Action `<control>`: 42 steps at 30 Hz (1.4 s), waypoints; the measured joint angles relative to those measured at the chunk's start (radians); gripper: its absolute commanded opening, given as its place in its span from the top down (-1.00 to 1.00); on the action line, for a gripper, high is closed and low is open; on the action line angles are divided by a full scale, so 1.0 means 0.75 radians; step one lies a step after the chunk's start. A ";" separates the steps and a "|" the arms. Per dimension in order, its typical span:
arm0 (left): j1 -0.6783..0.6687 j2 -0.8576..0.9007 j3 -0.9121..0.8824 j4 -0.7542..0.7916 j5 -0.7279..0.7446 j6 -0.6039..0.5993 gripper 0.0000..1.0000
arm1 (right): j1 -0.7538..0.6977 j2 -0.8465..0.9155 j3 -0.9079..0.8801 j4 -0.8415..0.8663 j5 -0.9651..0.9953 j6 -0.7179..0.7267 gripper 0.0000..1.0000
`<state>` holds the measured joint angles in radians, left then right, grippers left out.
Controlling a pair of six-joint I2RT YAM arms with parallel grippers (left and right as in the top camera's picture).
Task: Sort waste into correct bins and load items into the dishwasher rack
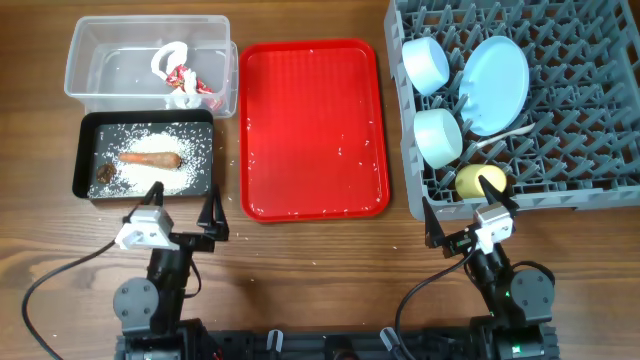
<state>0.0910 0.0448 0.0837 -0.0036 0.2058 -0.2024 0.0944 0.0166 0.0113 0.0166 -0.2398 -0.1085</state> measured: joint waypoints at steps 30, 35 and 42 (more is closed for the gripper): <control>-0.043 -0.041 -0.022 -0.248 -0.025 0.000 -1.00 | 0.000 -0.001 -0.003 0.000 0.000 0.000 -0.99; -0.043 -0.041 -0.032 -0.173 -0.044 0.001 -1.00 | 0.000 -0.001 -0.002 0.000 0.000 0.000 -0.99; -0.043 -0.043 -0.078 0.014 -0.124 0.008 -1.00 | 0.000 -0.001 -0.003 0.000 0.000 0.000 -0.99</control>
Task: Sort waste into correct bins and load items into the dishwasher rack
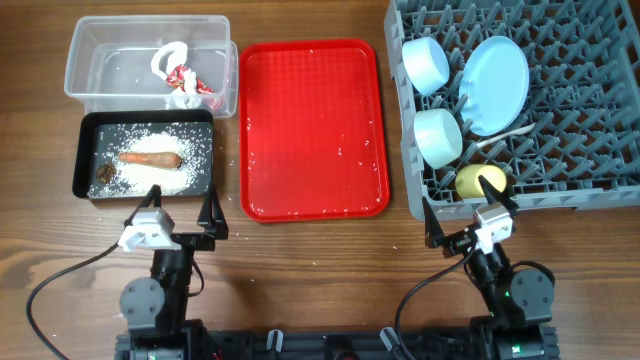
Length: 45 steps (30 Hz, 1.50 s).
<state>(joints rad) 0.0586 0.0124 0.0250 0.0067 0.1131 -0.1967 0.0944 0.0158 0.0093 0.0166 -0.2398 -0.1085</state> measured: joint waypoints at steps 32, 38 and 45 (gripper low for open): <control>0.000 0.001 -0.016 -0.100 -0.021 0.002 -1.00 | 0.000 -0.001 0.000 0.000 0.000 0.000 -0.99; 0.000 0.001 -0.016 -0.100 -0.021 0.002 -1.00 | 0.000 -0.001 0.000 0.000 0.000 -0.001 -0.99; 0.000 0.001 -0.016 -0.100 -0.021 0.002 -1.00 | 0.000 -0.001 0.000 0.000 0.000 -0.001 -0.99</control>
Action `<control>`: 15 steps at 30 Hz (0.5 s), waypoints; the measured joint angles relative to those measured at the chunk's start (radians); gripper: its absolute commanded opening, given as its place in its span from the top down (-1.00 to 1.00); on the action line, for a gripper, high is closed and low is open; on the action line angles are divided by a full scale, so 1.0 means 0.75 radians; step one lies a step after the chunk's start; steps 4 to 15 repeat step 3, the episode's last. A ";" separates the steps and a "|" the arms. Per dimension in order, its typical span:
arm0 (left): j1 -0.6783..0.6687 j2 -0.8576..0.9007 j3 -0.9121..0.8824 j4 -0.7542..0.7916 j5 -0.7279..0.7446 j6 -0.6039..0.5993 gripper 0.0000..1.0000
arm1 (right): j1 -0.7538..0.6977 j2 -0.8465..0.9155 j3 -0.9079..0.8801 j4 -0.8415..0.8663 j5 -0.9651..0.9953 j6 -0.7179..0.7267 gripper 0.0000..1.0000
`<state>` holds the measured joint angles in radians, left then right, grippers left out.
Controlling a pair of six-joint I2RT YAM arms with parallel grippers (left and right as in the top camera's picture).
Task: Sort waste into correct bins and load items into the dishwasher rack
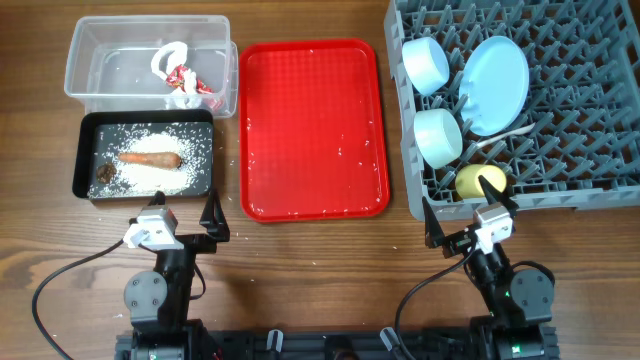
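Note:
The red tray (313, 130) lies bare mid-table apart from white crumbs. A grey dishwasher rack (560, 100) at the right holds two pale blue bowls (426, 64), a pale blue plate (497, 82), a white utensil (500, 137) and a yellow cup (480, 181). A clear bin (110, 55) at the back left holds wrappers (180, 80). The black bin (90, 150) holds rice, a carrot (150, 158) and a brown scrap. My left gripper (185, 208) stands open near the front edge below the black bin. My right gripper (468, 205) stands open just before the rack's front edge.
Rice grains lie scattered on the wood between the black bin and the tray. Black cables (60, 280) trail from both arm bases along the front of the table.
The left arm has shifted slightly back toward its base and a little right. Nothing else has moved.
Both grippers were open and empty at the front of the table at every moment. The left arm drew back a little each time; the right arm and all objects stayed put.

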<state>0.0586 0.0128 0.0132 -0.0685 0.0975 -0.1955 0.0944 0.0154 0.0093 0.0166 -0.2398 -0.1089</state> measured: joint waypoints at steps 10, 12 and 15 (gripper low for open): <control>0.000 0.000 0.000 0.000 0.000 0.000 -1.00 | 0.000 0.000 0.000 0.000 0.000 0.001 -0.99; 0.000 0.000 0.000 0.000 0.000 0.000 -1.00 | 0.000 0.000 0.000 0.000 0.000 0.001 -0.99; 0.000 0.000 0.000 0.000 0.000 0.000 -1.00 | 0.000 0.000 0.000 0.000 0.000 0.001 -0.99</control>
